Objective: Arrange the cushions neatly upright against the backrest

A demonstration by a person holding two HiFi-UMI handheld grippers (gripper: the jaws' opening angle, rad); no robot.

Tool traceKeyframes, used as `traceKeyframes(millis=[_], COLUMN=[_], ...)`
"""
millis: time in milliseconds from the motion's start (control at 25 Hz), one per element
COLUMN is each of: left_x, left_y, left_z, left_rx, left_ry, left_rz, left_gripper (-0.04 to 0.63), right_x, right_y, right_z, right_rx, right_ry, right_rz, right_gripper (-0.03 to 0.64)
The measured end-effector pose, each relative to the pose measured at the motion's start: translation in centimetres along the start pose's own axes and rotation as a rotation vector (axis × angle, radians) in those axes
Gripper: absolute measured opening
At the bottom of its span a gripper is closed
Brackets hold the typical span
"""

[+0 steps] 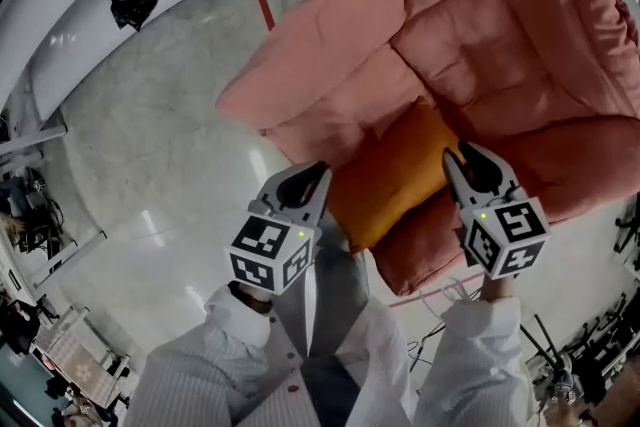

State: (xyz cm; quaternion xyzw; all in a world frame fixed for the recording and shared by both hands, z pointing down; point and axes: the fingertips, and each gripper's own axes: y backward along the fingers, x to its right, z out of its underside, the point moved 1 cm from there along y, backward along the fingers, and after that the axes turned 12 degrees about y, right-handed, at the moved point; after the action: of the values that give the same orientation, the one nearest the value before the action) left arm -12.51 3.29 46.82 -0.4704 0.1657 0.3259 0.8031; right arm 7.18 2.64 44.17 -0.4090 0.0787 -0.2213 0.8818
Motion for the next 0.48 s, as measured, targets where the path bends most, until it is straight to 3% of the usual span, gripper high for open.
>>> traceKeyframes(millis=[480], left_x=[-4.2], left_y=[-4.2], left_z=[6.5], left_rx=[-0.122], left_ry=[0.091], left_rz=[-0.046], left_gripper=[0.08], right_x=[3.0], right_y=[-3.9], right_z=[7.1], right_rx=[-0.166], right_ry=[-0.045], right_rz=[-0.014], right_gripper=[0.126])
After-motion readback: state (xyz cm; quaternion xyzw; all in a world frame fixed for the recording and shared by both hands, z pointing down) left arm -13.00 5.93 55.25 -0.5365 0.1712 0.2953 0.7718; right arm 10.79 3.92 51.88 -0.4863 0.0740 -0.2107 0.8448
